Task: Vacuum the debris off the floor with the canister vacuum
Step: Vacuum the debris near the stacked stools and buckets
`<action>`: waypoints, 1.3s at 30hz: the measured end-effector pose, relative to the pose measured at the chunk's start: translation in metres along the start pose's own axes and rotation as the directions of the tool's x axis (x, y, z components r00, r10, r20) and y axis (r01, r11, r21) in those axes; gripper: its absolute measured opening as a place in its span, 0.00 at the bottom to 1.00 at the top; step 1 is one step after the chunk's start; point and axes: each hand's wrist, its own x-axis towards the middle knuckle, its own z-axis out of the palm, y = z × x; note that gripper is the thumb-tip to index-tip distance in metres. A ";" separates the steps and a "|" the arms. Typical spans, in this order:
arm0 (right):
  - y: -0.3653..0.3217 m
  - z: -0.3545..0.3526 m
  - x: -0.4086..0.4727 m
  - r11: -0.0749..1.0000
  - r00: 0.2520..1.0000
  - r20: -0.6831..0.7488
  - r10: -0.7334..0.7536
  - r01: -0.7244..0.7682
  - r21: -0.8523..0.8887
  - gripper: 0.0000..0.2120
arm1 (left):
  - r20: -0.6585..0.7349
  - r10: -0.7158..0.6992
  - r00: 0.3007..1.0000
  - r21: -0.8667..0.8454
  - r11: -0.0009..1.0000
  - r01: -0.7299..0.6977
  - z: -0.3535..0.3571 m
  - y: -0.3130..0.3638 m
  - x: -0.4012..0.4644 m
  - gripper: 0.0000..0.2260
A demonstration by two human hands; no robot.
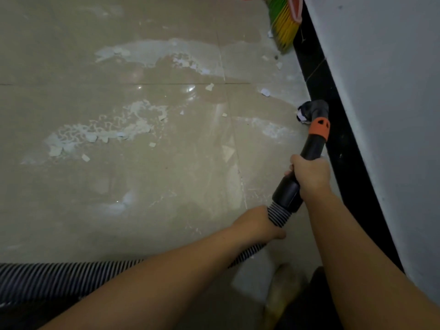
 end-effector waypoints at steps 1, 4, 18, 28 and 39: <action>-0.005 0.000 0.004 1.000 1.000 0.012 -0.007 0.007 0.006 0.15 | -0.008 -0.003 1.000 -0.006 1.000 0.003 -0.002 0.004 0.004 0.11; -0.018 0.004 0.015 0.999 0.999 0.040 -0.016 0.015 0.043 0.14 | -0.048 -0.005 0.999 -0.014 1.000 0.004 -0.009 0.014 0.016 0.10; -0.095 0.036 0.090 0.995 0.983 0.170 -0.070 0.058 0.076 0.12 | -0.155 -0.004 0.988 -0.113 0.994 -0.013 -0.067 0.066 0.081 0.09; -0.108 0.045 0.091 0.995 0.976 0.195 -0.099 0.103 -0.007 0.10 | -0.187 -0.039 0.982 -0.099 0.995 0.020 -0.077 0.076 0.075 0.09; -0.078 0.097 -0.009 0.970 0.861 0.471 -0.191 0.239 -0.044 0.05 | -0.360 -0.131 0.924 -0.130 0.988 0.089 -0.069 0.003 0.003 0.12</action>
